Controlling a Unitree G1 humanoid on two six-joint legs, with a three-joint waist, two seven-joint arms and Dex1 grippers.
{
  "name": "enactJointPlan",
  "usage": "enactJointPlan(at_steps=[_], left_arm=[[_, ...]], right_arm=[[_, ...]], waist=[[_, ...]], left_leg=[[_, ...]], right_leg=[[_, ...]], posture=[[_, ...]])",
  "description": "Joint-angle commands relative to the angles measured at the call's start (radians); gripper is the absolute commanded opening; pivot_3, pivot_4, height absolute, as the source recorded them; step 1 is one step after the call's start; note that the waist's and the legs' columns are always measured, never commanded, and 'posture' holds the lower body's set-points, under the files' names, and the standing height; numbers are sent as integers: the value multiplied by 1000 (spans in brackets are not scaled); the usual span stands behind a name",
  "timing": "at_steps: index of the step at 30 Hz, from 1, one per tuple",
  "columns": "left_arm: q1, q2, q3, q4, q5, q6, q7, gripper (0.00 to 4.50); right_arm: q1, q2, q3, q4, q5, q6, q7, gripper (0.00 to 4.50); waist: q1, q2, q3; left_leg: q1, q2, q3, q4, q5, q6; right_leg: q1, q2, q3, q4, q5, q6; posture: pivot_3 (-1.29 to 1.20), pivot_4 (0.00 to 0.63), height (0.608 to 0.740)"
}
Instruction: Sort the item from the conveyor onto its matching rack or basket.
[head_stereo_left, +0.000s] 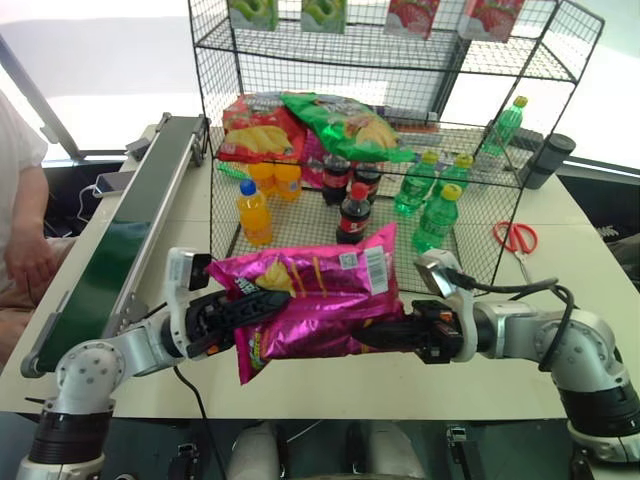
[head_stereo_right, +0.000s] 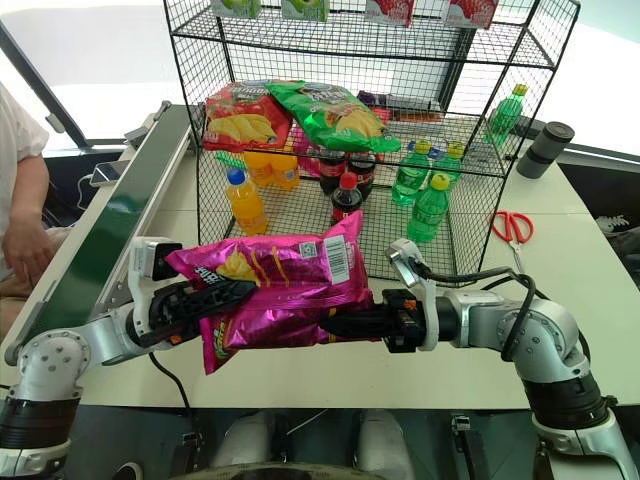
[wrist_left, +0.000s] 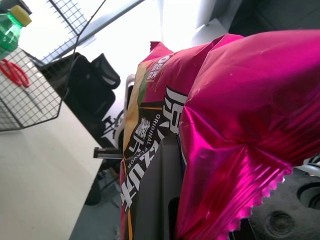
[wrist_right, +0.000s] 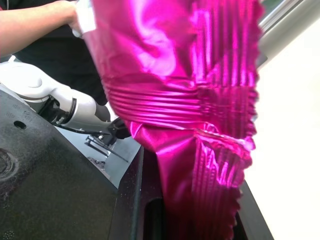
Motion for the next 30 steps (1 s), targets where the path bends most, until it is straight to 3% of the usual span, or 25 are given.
enactJointPlan(at_steps=[1, 3, 9, 16, 30], left_arm=[[-10, -7, 38, 17, 34, -21, 8, 565], [-11, -1, 45, 20, 40, -13, -2, 1362], [14, 15, 118, 30, 81, -36, -13, 4436], [62, -7, 170, 22, 375, -319, -56, 4500], [18, -63, 126, 60, 672, -631, -137, 4500]], right_arm=[[11, -1, -12, -40, -9, -28, 17, 149], [16, -6, -18, -36, -20, -37, 21, 149], [86, -40, -70, -35, -52, -83, 49, 149], [239, 0, -231, -97, 32, -125, -62, 149], [279, 146, -362, -188, 259, -271, -421, 149]], waist=[[0, 0, 0], [0, 0, 0], [0, 0, 0], [4, 0, 0], [2, 0, 1]], left_leg=[[0, 0, 0, 0, 0, 0], [0, 0, 0, 0, 0, 0], [-1, 1, 0, 0, 0, 0], [-1, 1, 0, 0, 0, 0], [-1, 1, 0, -1, -1, 1]], right_leg=[[0, 0, 0, 0, 0, 0], [0, 0, 0, 0, 0, 0], [-1, 0, 0, 0, 0, 0], [-1, 0, 0, -1, -1, -2], [-1, -1, 1, -1, -1, -2]], posture=[[0, 150, 726], [0, 150, 726], [0, 150, 726], [0, 150, 726], [0, 150, 726]])
